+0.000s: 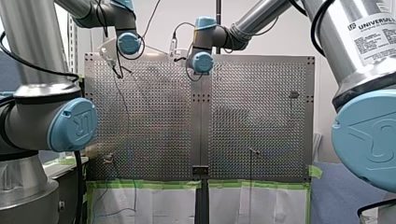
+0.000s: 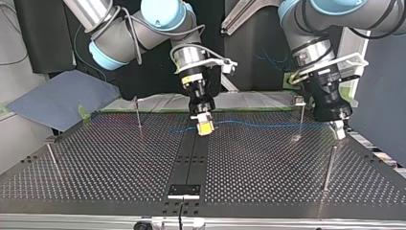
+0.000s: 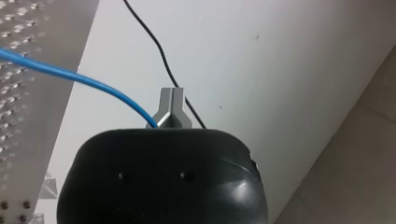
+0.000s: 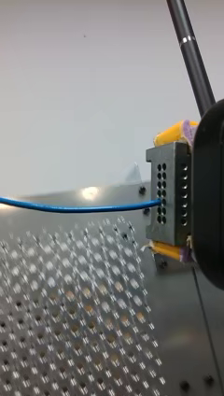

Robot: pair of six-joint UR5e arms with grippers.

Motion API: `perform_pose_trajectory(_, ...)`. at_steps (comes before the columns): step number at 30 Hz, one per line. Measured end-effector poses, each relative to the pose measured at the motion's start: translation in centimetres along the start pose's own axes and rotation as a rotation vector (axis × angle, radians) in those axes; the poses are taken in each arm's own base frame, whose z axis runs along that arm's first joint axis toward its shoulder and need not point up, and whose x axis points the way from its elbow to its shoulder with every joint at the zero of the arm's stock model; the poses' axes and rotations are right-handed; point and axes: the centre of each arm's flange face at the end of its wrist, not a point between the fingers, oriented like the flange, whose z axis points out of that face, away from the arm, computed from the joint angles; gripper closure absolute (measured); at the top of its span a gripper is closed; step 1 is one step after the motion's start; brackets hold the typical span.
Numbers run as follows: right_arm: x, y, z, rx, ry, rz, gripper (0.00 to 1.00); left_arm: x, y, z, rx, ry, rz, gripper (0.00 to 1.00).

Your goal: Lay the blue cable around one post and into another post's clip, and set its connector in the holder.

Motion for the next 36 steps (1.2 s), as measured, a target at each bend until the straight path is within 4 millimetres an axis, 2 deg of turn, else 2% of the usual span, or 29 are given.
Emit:
perform_pose_trajectory(7, 1.8, -0.9, 1.0, 0.013, 0.041, 0.011, 1.0, -0.1, 0.8, 2.6, 0.007, -0.005, -0.014, 1.0)
perform_pose_trajectory(15, 4.0, -1.7, 2.1, 0.02, 0.077, 0.022, 1.0, 0.6, 3.0, 4.9, 0.008, 0.008, -0.046, 1.0)
perform_pose_trajectory(23, 5.1, -1.8, 3.0, 0.013, 0.082, 0.026, 1.0, 0.8, 5.2, 7.6, 0.013, 0.009, -0.072, 1.0)
perform_pose_trajectory(31, 3.1, -2.4, 4.4, 0.028, 0.032, 0.013, 1.0, -0.9, 6.5, 9.8, 0.033, -0.017, -0.081, 1.0)
perform_pose_trajectory(36, 1.6, -3.1, 5.1, 0.044, 0.001, 0.007, 1.0, -1.1, 7.9, 11.0, 0.04, -0.02, -0.1, 1.0)
